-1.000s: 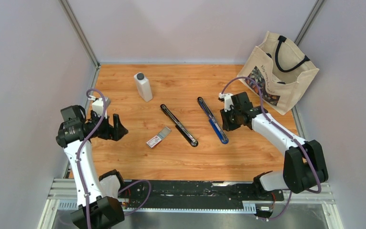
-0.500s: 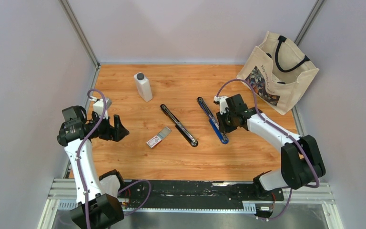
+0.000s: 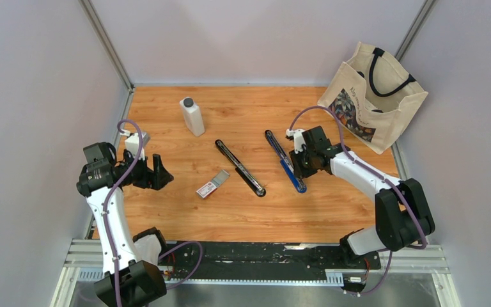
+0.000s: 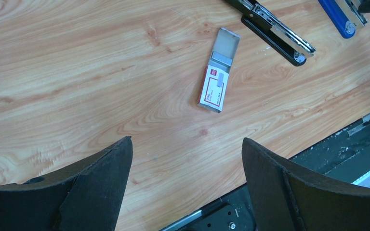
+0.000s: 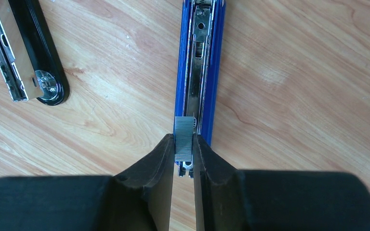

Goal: Load the staples into the stapler

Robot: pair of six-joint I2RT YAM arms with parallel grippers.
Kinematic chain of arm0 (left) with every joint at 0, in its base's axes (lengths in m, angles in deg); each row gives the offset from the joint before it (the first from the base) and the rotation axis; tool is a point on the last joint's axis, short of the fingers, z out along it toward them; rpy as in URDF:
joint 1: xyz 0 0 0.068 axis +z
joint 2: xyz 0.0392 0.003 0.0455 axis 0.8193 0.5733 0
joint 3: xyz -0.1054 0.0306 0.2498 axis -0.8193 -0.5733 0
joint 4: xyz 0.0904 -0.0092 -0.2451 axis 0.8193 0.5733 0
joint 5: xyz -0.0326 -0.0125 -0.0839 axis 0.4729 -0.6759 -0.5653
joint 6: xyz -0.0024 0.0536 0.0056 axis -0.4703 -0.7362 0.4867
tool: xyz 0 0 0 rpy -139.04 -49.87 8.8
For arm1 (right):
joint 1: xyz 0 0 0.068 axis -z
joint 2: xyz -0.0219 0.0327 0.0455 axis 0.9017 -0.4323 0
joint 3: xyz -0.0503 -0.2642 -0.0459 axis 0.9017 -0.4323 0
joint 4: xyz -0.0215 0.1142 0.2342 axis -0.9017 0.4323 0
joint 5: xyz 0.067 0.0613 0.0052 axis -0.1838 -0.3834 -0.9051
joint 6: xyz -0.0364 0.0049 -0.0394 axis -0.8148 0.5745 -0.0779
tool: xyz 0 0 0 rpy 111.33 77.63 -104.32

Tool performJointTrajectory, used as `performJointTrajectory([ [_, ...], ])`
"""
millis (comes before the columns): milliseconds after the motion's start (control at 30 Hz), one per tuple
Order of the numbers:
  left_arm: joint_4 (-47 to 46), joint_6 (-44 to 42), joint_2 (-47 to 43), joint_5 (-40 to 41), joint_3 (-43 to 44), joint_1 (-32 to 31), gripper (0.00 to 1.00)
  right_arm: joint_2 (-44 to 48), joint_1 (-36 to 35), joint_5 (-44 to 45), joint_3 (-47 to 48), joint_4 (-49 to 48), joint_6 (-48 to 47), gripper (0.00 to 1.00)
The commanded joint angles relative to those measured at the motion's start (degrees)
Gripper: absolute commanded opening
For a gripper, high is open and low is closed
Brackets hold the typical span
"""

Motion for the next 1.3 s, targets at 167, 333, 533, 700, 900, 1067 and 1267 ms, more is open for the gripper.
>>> performJointTrajectory([
  [167, -0.6, -1.1, -0.6, -1.6, -0.2, 0.7, 0.91, -0.8, 0.5, 0.0, -0.3, -2.1, -1.5, 0.24],
  [333, -0.5, -1.3, -0.4, -1.6, -0.2, 0.7, 0.91, -0.6, 1.0, -0.4, -0.3, -2.0, -1.5, 0.24],
  [533, -0.5, -1.0, -0.1, -1.5, -0.2, 0.7, 0.91, 2.4, -1.7, 5.6, -0.1, -3.2, -2.0, 0.29],
  [700, -0.5, -0.9, 0.3, -1.5, -0.1, 0.7, 0.91, 4.5, -9.7, 19.3, 0.1, -5.8, -5.2, 0.39],
  [900, -0.5, -0.8, 0.8, -1.4, -0.1, 0.7, 0.91, 0.0, -16.3, 31.8, 1.4, -6.8, -8.2, 0.4],
  [1067, -0.6, -0.6, 0.9, -1.3, -0.1, 0.7, 0.91, -3.2, -18.1, 36.3, 1.2, -6.7, -9.4, 0.4],
  [1267, -0.7, -0.6, 1.2, -1.3, 0.0, 0.6, 0.92, -4.7, -19.8, 36.8, 0.9, -6.5, -10.1, 0.4],
])
